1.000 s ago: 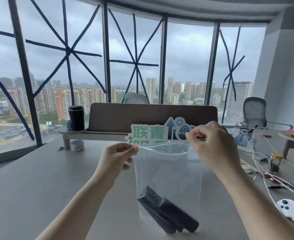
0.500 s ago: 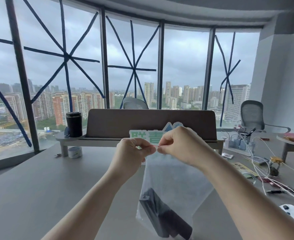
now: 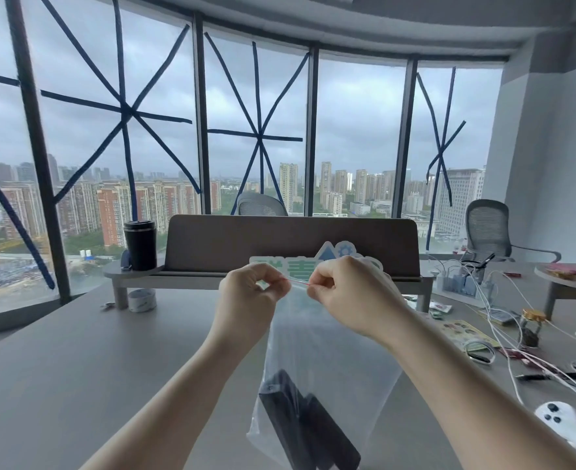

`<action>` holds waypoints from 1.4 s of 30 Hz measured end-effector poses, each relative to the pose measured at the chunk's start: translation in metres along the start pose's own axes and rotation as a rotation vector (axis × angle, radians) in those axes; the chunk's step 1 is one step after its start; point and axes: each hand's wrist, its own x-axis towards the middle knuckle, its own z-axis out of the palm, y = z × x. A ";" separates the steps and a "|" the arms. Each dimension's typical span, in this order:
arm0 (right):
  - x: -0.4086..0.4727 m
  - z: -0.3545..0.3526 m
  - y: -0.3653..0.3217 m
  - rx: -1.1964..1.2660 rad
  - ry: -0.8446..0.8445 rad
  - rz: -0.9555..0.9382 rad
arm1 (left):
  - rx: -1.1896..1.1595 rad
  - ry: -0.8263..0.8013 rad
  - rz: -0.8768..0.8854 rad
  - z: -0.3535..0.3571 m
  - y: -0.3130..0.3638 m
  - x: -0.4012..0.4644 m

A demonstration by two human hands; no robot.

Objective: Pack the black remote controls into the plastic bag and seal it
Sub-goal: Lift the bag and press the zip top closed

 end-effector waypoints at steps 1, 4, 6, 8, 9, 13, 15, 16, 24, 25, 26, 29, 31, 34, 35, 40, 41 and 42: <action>-0.002 0.000 0.003 -0.022 0.003 0.010 | -0.002 0.026 -0.010 -0.004 -0.003 0.002; -0.009 -0.001 0.013 -0.080 0.006 0.021 | -0.016 0.072 -0.039 -0.018 -0.012 0.005; -0.012 -0.002 0.017 -0.097 0.004 0.021 | -0.022 0.091 -0.062 -0.028 -0.019 0.007; -0.015 -0.003 0.019 -0.112 0.003 0.020 | -0.029 0.119 -0.081 -0.037 -0.024 0.008; -0.016 -0.003 0.019 -0.127 0.006 0.019 | -0.035 0.133 -0.091 -0.041 -0.026 0.009; -0.020 -0.002 0.016 -0.184 -0.024 0.015 | -0.045 0.151 -0.102 -0.051 -0.030 0.009; -0.021 -0.003 0.014 -0.192 -0.043 0.022 | -0.063 0.175 -0.116 -0.056 -0.033 0.010; -0.022 -0.004 0.013 -0.194 -0.048 0.026 | -0.076 0.190 -0.126 -0.059 -0.035 0.011; -0.028 -0.008 0.007 -0.206 -0.034 -0.002 | -0.130 0.209 -0.159 -0.076 -0.040 0.012; -0.028 -0.009 0.005 -0.214 -0.025 -0.007 | -0.141 0.213 -0.162 -0.079 -0.041 0.012; -0.028 -0.009 0.003 -0.220 -0.016 -0.009 | -0.153 0.216 -0.165 -0.081 -0.041 0.012; -0.026 -0.004 -0.004 -0.223 0.021 -0.014 | -0.186 0.222 -0.176 -0.089 -0.044 0.012; -0.018 0.005 -0.009 -0.209 0.051 -0.021 | -0.202 0.238 -0.198 -0.094 -0.051 0.015; 0.011 0.039 -0.014 -0.167 0.092 -0.050 | -0.214 0.237 -0.266 -0.106 -0.075 0.032; 0.027 0.055 -0.014 -0.148 0.095 -0.052 | -0.218 0.228 -0.296 -0.111 -0.087 0.040; 0.112 0.132 -0.030 0.027 0.113 -0.024 | -0.265 0.248 -0.327 -0.144 -0.136 0.095; 0.124 0.142 -0.037 0.077 0.125 -0.029 | -0.280 0.284 -0.314 -0.152 -0.141 0.105; 0.132 0.150 -0.045 0.120 0.152 -0.048 | -0.298 0.325 -0.302 -0.160 -0.145 0.113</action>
